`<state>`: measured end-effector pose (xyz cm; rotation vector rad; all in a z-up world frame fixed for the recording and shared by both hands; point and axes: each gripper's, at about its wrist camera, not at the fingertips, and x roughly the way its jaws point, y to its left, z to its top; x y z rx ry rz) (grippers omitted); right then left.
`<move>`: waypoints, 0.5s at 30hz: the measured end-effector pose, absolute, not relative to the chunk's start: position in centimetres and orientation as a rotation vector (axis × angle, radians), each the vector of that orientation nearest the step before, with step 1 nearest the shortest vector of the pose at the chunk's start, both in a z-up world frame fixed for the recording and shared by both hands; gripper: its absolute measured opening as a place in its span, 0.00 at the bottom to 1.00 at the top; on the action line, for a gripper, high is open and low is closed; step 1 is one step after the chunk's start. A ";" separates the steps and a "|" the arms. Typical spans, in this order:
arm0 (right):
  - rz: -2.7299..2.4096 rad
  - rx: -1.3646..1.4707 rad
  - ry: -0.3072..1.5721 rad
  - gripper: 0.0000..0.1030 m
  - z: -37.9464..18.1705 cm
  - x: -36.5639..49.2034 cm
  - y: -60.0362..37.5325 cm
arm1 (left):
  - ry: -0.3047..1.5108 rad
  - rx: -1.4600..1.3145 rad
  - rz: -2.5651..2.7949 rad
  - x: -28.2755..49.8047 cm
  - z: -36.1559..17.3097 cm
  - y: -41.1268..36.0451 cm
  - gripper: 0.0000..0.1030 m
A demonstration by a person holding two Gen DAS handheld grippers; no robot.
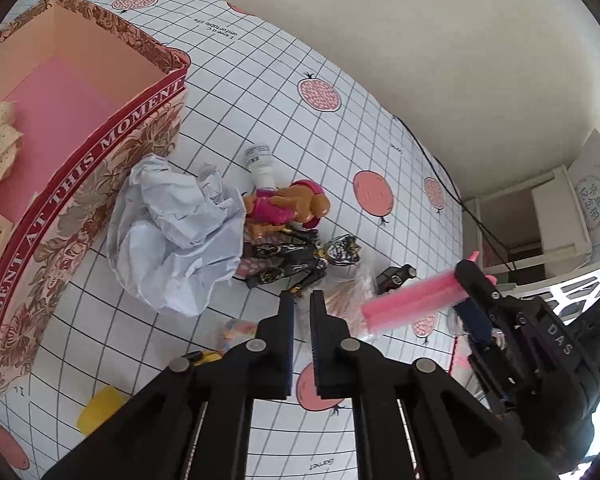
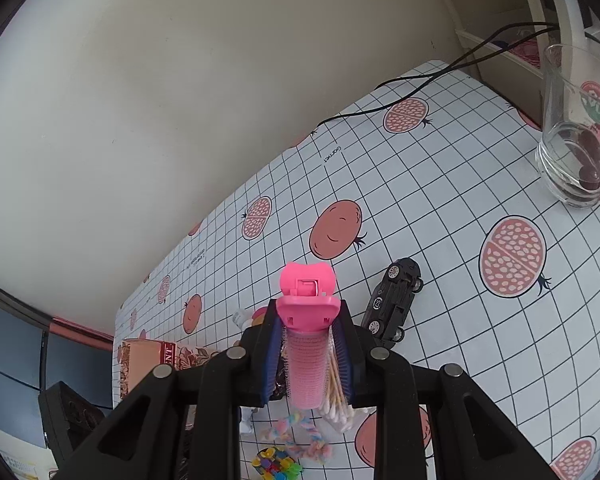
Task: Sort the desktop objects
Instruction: 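Grasp the rainbow hair tie with the left tool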
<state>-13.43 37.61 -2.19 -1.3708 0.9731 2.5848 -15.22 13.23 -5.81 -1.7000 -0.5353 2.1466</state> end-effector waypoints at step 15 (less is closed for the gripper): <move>2.571 -1.430 0.926 0.26 -2.5 -13.7 37.3 | -0.156 -1.817 2.123 -14.4 -8.5 16.1 0.51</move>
